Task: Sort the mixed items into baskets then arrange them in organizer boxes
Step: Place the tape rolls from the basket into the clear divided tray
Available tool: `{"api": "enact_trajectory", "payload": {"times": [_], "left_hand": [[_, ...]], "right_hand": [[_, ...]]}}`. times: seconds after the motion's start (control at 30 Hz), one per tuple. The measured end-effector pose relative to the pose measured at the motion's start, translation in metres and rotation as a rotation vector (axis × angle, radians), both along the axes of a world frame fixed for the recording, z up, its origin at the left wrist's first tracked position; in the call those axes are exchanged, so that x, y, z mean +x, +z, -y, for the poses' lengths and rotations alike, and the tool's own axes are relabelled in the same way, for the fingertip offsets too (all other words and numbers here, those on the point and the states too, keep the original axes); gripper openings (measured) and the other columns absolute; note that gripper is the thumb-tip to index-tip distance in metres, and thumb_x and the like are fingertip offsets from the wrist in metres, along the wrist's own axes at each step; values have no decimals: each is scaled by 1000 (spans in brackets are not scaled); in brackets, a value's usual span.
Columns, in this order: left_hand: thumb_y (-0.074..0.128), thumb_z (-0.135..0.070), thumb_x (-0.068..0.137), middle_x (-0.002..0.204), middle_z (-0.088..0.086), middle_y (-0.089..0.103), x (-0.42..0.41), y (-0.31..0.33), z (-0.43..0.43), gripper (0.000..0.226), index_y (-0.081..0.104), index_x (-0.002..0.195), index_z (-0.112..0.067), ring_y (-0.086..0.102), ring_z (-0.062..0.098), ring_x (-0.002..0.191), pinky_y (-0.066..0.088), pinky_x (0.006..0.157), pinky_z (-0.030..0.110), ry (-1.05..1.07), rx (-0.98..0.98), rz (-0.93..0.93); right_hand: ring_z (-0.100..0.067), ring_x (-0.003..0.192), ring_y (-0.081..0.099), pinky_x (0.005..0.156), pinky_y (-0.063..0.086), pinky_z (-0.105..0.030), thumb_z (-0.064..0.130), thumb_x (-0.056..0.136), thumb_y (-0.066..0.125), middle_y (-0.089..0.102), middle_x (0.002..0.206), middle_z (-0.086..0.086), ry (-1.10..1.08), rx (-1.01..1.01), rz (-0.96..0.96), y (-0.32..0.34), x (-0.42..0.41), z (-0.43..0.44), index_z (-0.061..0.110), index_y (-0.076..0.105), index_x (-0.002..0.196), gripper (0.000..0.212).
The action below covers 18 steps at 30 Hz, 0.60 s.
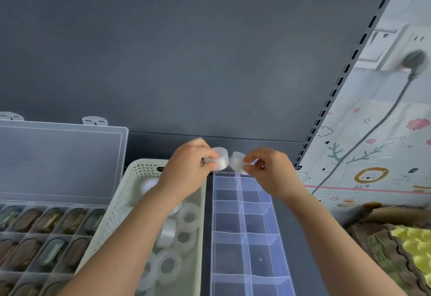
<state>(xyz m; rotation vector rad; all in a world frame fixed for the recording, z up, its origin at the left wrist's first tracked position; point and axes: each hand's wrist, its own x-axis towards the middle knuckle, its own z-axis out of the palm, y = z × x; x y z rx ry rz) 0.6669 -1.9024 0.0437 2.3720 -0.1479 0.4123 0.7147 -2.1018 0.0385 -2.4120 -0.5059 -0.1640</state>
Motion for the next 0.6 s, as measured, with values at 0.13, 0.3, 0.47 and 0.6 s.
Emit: {"api": "enact_trajectory", "payload": {"times": [0.13, 0.3, 0.47, 0.6], "left_hand": [[65, -17, 87, 98, -6, 55, 40, -19, 19, 17, 75, 101, -19, 49, 15, 97, 45, 77, 33, 11, 238, -8], [57, -17, 88, 87, -5, 48, 64, -37, 27, 21, 74, 98, -23, 45, 16, 94, 35, 64, 28, -26, 485, -175], [60, -16, 83, 83, -2, 56, 73, -48, 29, 14, 74, 85, -19, 54, 23, 86, 45, 67, 31, -41, 574, -266], [58, -12, 83, 88, 4, 62, 78, -50, 29, 14, 70, 79, -17, 56, 30, 87, 49, 77, 36, -71, 652, -351]], "right_hand": [[-18, 79, 62, 70, 42, -23, 12, 85, 66, 70, 94, -1, -52, -179, 14, -20, 26, 13, 14, 72, 99, 16], [-23, 100, 61, 84, 48, -30, 17, 89, 60, 67, 111, 0, 9, -381, -55, -30, 48, 14, 19, 70, 105, 19], [-28, 96, 62, 83, 53, -36, 18, 86, 63, 67, 105, -4, 48, -497, -128, -34, 58, 6, 17, 72, 98, 15], [-29, 95, 62, 80, 53, -34, 22, 84, 66, 68, 101, -4, 41, -540, -194, -35, 62, 2, 19, 73, 95, 13]]}}
